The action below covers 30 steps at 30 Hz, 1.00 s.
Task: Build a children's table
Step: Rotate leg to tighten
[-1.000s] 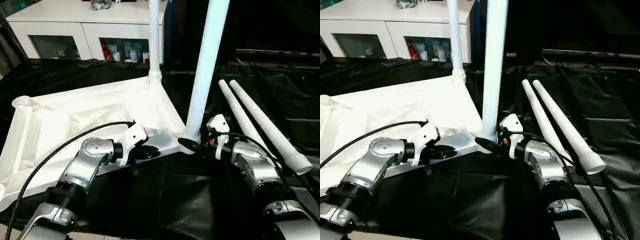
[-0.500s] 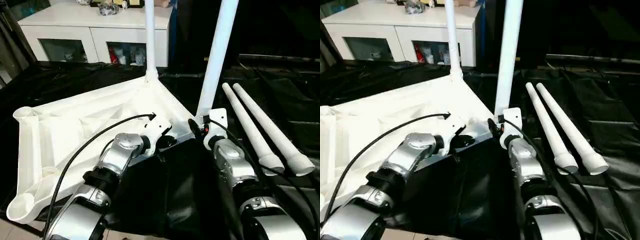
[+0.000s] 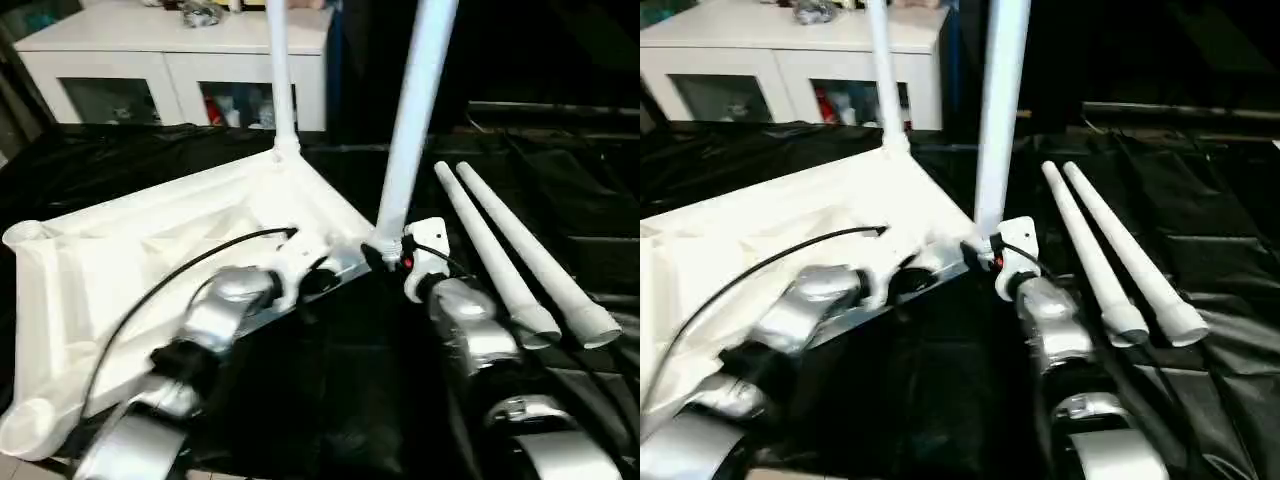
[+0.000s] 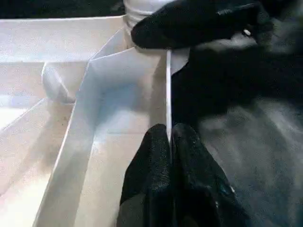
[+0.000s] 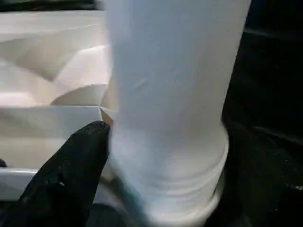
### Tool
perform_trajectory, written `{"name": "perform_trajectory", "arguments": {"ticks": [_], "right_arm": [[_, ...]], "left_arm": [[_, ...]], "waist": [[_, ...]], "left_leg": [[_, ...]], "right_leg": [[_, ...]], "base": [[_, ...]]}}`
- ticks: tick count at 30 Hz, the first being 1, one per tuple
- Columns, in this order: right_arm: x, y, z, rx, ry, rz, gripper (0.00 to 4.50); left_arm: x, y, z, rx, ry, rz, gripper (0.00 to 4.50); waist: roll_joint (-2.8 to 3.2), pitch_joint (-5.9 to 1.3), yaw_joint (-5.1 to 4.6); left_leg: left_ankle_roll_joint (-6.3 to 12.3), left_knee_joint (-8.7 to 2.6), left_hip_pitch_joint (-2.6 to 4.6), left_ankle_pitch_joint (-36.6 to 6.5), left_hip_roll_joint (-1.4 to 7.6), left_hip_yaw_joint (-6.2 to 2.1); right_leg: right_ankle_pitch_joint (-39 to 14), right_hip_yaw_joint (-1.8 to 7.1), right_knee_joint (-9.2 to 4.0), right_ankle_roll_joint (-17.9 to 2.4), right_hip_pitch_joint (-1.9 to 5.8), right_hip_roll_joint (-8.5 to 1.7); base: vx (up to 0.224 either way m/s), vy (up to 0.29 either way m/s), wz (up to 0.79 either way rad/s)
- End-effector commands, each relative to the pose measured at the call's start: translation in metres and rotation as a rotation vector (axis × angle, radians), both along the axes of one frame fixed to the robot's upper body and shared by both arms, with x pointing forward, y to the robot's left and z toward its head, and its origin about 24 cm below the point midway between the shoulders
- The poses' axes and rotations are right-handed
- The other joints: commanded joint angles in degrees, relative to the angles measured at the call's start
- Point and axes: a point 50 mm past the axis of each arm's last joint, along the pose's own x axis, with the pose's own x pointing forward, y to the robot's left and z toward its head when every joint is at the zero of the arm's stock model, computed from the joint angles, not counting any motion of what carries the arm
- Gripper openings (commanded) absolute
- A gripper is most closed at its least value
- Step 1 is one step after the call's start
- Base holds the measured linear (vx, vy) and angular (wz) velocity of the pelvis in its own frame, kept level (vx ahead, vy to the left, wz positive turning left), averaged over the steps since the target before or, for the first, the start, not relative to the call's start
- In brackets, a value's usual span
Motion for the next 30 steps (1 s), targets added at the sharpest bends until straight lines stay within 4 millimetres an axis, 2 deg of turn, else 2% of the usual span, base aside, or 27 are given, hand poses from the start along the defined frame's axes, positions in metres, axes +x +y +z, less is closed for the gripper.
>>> {"name": "perform_trajectory", "arguments": {"ticks": [1,3,6,13,15,16,22,23,27,30], "right_arm": [[-0.001,0.005,0.004,0.010,-0.010,0.074,3.94],[-0.005,0.000,0.006,-0.008,-0.004,0.171,3.94],[-0.011,-0.005,0.007,-0.032,0.008,0.300,3.94],[-0.014,-0.010,0.014,0.004,0.001,0.390,3.94],[-0.015,-0.010,0.015,0.026,0.000,0.406,3.94],[-0.015,-0.010,0.015,0.031,0.001,0.412,3.78],[-0.020,-0.006,0.008,0.024,0.029,0.442,3.40],[-0.021,-0.006,0.007,0.024,0.031,0.442,3.21],[-0.021,-0.007,0.005,0.025,0.036,0.431,2.98],[-0.021,-0.007,0.004,0.036,0.037,0.412,2.83]], "left_arm": [[-0.007,-0.003,-0.003,-0.061,0.020,-0.051,0.00],[-0.010,0.005,-0.004,-0.055,0.032,-0.065,0.00],[-0.014,0.015,-0.004,-0.056,0.053,-0.091,0.00],[-0.022,0.029,-0.001,-0.054,0.081,-0.139,0.00],[-0.023,0.031,-0.001,-0.056,0.085,-0.141,0.00],[-0.023,0.031,-0.001,-0.057,0.086,-0.142,0.00],[-0.023,0.030,-0.002,-0.054,0.093,-0.142,0.00],[-0.023,0.030,-0.002,-0.054,0.093,-0.142,0.00],[-0.022,0.028,-0.002,-0.053,0.095,-0.140,0.00],[-0.022,0.027,-0.002,-0.054,0.095,-0.138,0.00]], "waist": [[-1.03,-3.82,0.28],[-0.96,-4.00,0.43],[-0.91,-3.91,0.40],[-0.77,-3.51,0.29],[-0.84,-3.57,0.29],[-0.86,-3.59,0.27],[-0.94,-3.78,0.39],[-0.92,-3.82,0.39],[-0.73,-3.73,0.37],[-0.81,-3.76,0.36]], "left_leg": [[6.35,-2.58,0.07,-5.8,1.97,-0.90],[7.75,-2.25,-0.10,-3.7,2.01,-0.89],[8.65,-2.06,-0.31,-4.6,2.17,-0.85],[5.88,-2.55,0.19,-9.4,2.45,-0.78],[5.58,-2.54,0.13,-8.8,2.44,-0.81],[5.62,-2.52,0.07,-8.5,2.43,-0.83],[6.70,-2.19,-0.07,-6.0,2.25,-0.76],[6.75,-2.20,-0.04,-6.0,2.24,-0.78],[6.15,-2.27,0.04,-7.3,2.25,-0.79],[6.05,-2.24,0.03,-7.1,2.22,-0.78]], "right_leg": [[-1.6,2.32,-3.50,-14.3,3.00,-3.26],[3.2,2.08,-2.84,-15.4,2.91,-2.94],[3.4,1.97,-2.71,-16.0,2.74,-2.98],[-4.6,2.27,-3.49,-15.6,2.37,-3.23],[-4.2,2.30,-3.35,-15.4,2.42,-3.22],[-3.8,2.29,-3.28,-15.4,2.47,-3.23],[-0.4,2.25,-2.95,-15.8,2.54,-3.17],[-0.4,2.19,-2.93,-15.9,2.55,-3.14],[-2.3,2.21,-3.17,-15.7,2.49,-3.15],[-1.9,2.23,-3.13,-15.6,2.52,-3.14]], "base": [[0.000,0.000,0.00],[0.000,0.000,0.00],[0.000,0.000,0.00],[0.000,0.000,0.00],[0.000,0.000,0.00],[0.000,0.000,0.00],[0.000,0.000,0.00],[0.000,0.000,0.00],[0.000,0.000,0.00],[0.000,0.000,0.00]]}}
